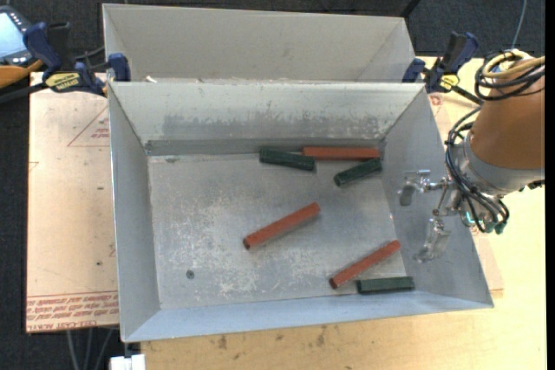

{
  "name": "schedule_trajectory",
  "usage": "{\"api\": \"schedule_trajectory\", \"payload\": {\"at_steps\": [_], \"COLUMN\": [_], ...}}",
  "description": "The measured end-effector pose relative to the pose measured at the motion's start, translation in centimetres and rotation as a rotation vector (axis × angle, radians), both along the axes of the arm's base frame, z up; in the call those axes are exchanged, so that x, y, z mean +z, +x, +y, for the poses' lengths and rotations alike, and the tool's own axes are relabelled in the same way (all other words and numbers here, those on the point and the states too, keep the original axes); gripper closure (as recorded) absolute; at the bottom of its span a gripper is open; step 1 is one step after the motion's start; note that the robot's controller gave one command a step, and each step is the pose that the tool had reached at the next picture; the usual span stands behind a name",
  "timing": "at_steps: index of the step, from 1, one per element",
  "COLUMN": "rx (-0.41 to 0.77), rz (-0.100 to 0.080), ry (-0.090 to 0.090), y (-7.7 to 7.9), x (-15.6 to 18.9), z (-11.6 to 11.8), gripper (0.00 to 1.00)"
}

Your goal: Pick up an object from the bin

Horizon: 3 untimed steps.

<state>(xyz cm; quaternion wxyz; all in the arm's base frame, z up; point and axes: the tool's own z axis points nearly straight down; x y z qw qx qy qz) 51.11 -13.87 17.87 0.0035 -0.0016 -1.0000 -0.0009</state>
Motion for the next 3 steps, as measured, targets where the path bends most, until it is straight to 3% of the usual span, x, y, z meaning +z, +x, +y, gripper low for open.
{"api": "schedule_trajectory", "payload": {"at_steps": [1,2,3], "rx": [0.251,0.251,0.236], "rz": [-0.005,-0.008,-0.018], "ry": [0.002,0.000,-0.003], "y": [0.8,0.9,3.1], "x": [-10.8,-10.5,2.4], "z": [5.8,5.6,6.6], "gripper": [0.00,1.00,1.00]}}
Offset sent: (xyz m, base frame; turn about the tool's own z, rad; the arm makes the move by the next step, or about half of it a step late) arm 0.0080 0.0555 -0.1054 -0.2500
